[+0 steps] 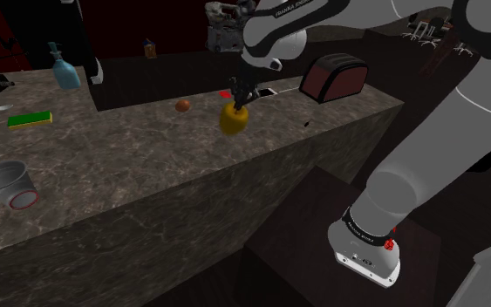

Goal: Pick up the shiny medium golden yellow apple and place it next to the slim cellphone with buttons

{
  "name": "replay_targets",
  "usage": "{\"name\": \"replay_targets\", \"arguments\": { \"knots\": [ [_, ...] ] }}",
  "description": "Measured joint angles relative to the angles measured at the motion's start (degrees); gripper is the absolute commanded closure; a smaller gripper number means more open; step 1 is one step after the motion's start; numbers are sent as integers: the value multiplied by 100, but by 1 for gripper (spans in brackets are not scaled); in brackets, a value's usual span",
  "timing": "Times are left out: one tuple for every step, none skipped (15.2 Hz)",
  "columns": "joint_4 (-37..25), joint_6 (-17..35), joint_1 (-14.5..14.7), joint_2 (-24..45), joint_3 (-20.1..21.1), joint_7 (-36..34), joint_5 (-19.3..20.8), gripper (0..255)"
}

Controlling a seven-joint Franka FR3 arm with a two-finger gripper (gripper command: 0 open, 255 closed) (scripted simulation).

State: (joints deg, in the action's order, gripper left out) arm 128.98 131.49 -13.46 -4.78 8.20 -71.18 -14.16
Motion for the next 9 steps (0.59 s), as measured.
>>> {"name": "replay_targets", "arguments": {
  "knots": [
    [-55, -63, -2, -10, -1, -17, 11, 255],
    [-87, -136, -7, -50, -6, -25, 18, 255],
    [-148, -224, -9, -79, -8, -47, 31, 255],
    [-180, -293, -9, -119, -7, -64, 37, 255],
    [-212, -364, -12, -158, -11, -74, 43, 255],
    [-270, -445, -18, -179, -18, -83, 53, 255],
    [-305, -506, -20, -207, -20, -95, 59, 255],
    [-365, -596, -25, -237, -25, -108, 69, 255],
    [-425, -672, -30, -253, -31, -116, 77, 255]
  ]
}}
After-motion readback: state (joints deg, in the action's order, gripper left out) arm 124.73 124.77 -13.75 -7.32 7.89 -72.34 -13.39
